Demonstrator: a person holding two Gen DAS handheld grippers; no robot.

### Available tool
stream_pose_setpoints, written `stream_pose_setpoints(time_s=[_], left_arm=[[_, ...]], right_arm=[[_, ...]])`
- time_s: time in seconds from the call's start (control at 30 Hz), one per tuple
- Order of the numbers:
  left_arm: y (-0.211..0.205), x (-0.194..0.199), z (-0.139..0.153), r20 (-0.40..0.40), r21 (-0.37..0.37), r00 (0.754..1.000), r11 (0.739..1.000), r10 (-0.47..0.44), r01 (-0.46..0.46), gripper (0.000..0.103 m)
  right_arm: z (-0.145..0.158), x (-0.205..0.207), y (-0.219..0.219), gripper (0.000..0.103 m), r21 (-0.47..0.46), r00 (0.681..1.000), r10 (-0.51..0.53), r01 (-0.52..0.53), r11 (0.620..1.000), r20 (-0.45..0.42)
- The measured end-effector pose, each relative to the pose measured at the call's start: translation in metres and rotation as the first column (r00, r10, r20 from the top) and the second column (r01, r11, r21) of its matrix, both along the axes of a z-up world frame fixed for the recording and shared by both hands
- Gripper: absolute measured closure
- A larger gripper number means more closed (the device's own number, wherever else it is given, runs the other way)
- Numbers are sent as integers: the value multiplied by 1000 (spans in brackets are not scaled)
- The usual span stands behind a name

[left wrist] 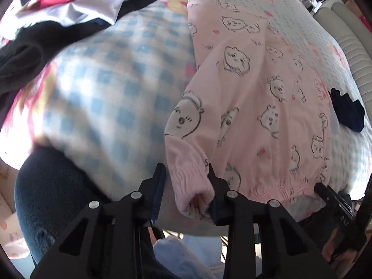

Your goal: Fold clothes

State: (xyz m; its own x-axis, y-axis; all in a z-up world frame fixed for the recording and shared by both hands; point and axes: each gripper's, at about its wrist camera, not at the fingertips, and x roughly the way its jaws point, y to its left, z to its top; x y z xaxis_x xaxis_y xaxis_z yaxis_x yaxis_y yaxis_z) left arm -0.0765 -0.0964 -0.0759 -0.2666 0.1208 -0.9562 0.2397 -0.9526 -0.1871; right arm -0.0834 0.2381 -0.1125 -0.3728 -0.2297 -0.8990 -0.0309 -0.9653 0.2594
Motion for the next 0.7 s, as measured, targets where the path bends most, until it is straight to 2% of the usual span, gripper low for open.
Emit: stream_pose_setpoints(time_s=[0.03,0.1,0.13,0.17,0.23,0.3,0.33,0.37,0.4,0.43,0.5,0.57,0.6,0.67,0.7], left_arm=[[0,4,2,3,12,1000,1000,-3,3,70],[0,6,5,3,90,1000,996,-18,17,67],[0,5,3,2,119,1000,993,-21,20,58],[0,3,2,0,149,1000,989,-24,23,42],[3,-2,-3,10,167,1000,986,-29,27,39],[9,-5,-7,14,139,999,990,-29,27,49],[12,-6,-5,1,125,999,992,-34,33,66],[15,-5,-1,-21,118,999,992,-40,42,79],[16,-4,5,-50,124,998,991,-46,52,84],[15,-2,12,-83,140,995,988,-54,65,85],[14,-2,22,-125,159,990,984,-62,81,85],[12,-6,15,-91,176,994,982,-59,74,84],[10,-8,8,-58,189,997,980,-51,61,83],[7,-2,-8,4,198,1000,980,-28,26,78],[7,2,-14,12,201,999,979,-35,32,77]], right_arm=[[1,0,2,49,-11,1000,-5,5,1000,3],[2,-1,5,49,-32,1000,-13,13,999,9],[2,-2,4,48,-47,1000,0,0,999,8],[3,-3,4,47,-62,1000,13,-13,998,7],[1,-8,1,46,-91,999,35,-34,995,11],[-1,-11,-2,47,-109,999,49,-47,993,14],[-2,-12,-5,65,-113,998,54,-52,992,14],[1,-12,-9,76,-95,998,61,-60,994,6],[4,-11,-13,80,-78,998,69,-69,995,-3],[9,-8,-15,84,-70,996,80,-82,994,-28],[17,-6,-19,85,-67,994,91,-95,993,-64],[12,-10,-14,79,-93,995,84,-88,992,-47],[4,-12,-11,68,-104,997,82,-83,991,-15],[-14,-18,-12,65,-126,996,75,-69,990,49],[-17,-19,-13,63,-128,996,70,-63,990,47]])
